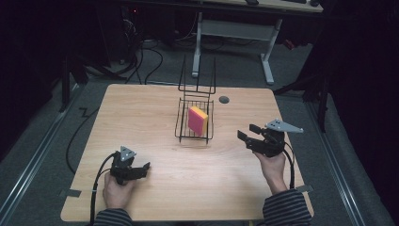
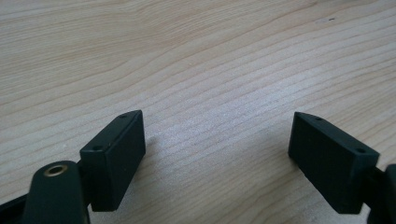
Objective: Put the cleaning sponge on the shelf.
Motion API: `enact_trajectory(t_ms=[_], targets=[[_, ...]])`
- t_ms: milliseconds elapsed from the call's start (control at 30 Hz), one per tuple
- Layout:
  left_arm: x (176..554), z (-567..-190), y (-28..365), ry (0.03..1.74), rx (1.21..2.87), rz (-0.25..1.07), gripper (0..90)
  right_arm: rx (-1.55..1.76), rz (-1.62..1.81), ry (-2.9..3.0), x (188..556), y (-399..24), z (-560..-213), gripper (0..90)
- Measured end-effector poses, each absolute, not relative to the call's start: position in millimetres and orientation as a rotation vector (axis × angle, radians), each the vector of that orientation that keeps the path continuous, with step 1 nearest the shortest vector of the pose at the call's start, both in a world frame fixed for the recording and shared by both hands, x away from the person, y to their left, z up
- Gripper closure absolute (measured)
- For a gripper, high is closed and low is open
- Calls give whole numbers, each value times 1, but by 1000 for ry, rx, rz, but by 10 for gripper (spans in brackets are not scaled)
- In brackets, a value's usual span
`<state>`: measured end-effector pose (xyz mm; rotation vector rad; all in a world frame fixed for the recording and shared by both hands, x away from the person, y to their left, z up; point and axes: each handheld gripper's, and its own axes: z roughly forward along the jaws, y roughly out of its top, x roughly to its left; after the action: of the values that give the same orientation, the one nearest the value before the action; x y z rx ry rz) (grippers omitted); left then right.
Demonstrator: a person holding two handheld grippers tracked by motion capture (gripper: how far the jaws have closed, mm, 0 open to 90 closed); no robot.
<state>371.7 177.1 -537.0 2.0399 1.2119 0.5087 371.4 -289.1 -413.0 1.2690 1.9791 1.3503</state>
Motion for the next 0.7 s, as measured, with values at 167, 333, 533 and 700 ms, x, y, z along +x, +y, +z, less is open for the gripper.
enact_trajectory(t_ms=[167,333,533,700], targets=[[372,-537,177,1211,2040,509,193,1274,1358,1957,365,-295,-413,374],[372,-537,177,1212,2040,509,193,1287,1358,1943,359,-302,-417,375],[372,-537,177,1212,2040,509,193,1303,1358,1923,353,-309,-420,376],[372,-537,177,1211,2041,510,193,1317,1356,1908,349,-315,-424,376]])
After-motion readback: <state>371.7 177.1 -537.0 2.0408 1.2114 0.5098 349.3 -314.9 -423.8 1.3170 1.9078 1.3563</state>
